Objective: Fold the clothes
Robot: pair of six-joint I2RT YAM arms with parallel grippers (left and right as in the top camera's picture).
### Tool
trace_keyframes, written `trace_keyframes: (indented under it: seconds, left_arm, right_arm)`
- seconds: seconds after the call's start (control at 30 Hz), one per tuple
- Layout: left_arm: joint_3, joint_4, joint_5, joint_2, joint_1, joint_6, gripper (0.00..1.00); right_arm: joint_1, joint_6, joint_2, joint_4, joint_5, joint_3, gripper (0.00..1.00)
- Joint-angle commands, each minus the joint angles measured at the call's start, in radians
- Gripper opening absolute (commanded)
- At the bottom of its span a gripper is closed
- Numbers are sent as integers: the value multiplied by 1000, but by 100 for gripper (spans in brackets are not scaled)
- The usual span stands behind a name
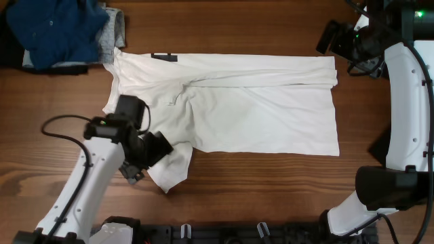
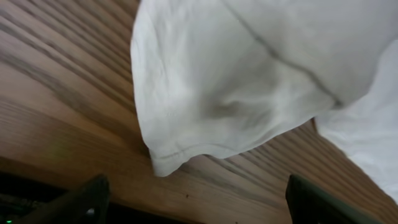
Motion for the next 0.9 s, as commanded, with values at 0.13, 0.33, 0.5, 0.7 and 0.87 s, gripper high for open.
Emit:
trace_keyframes:
  seconds: [0.13, 0.33, 0.5, 0.7, 0.87]
  left_arm:
    - [-174, 127, 48, 23, -76, -174, 85]
    - [-237, 156, 45, 54, -87, -193, 85]
    - [-238, 173, 29, 56, -87, -193, 86]
    - [-271, 223, 27, 90, -87, -193, 85]
    - [-308, 267, 28, 128, -87, -194, 85]
  right_arm:
    - [6, 40, -14, 29, 47, -65, 100]
    - [6, 60, -14, 83, 46, -153, 100]
    - [5, 106, -14, 103, 52, -200, 100]
    - [-24, 167, -21, 65, 115, -200, 100]
    - [-73, 165, -25, 30, 114, -200, 100]
